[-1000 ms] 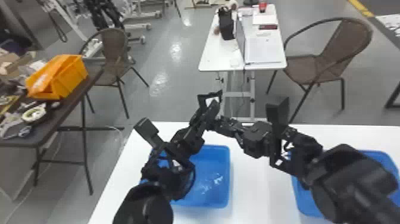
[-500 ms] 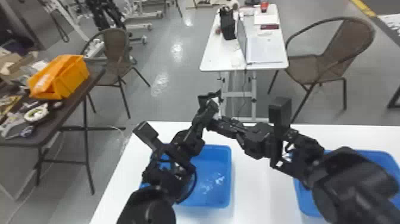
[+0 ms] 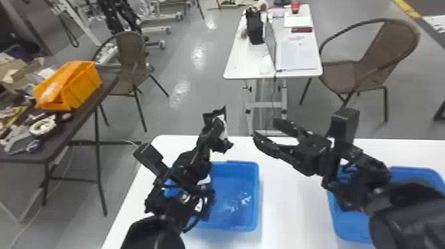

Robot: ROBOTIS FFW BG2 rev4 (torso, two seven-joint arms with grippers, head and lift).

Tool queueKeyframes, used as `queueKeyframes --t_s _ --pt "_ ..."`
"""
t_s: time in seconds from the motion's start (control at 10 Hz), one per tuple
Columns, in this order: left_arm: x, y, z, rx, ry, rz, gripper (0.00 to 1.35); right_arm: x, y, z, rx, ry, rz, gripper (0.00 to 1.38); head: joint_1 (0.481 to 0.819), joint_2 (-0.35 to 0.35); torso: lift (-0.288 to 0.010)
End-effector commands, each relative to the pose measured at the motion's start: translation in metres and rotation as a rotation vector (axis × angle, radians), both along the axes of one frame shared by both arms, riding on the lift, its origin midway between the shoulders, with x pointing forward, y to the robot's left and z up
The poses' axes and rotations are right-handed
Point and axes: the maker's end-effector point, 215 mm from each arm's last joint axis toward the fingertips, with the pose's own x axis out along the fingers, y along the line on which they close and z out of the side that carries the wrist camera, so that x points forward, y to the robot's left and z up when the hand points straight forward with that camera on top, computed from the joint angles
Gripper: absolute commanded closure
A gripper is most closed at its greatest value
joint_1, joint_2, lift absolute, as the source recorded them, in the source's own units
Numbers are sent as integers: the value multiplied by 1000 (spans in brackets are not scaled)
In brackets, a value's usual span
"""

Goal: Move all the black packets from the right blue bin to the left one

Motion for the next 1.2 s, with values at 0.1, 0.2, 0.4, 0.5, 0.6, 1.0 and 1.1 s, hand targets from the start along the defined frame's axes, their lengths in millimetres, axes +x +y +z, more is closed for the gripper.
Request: queueKeyframes --t_s 0.1,0.2,0.4,0.5,0.6,1.0,1.1 --pt "-25 50 -60 180 99 81 1213 -4 -63 -11 17 45 -133 298 695 222 0" --pt "-37 55 -87 221 138 87 1213 -5 -81 -20 18 62 -175 300 695 220 0" --pt "-53 55 -126 195 167 109 1038 -5 -97 -24 6 62 -209 300 695 204 0" --pt "-51 58 -119 211 146 116 469 -2 -108 -26 -26 56 -226 300 695 199 0" --pt "-46 51 -107 205 109 104 75 -1 -123 -32 -41 72 -252 298 695 191 0" --pt "-35 26 -40 217 -39 79 136 -12 -221 -87 -205 164 -435 295 695 96 0" --pt "-34 25 -27 244 -64 76 136 -21 -245 -104 -243 191 -489 295 695 60 0"
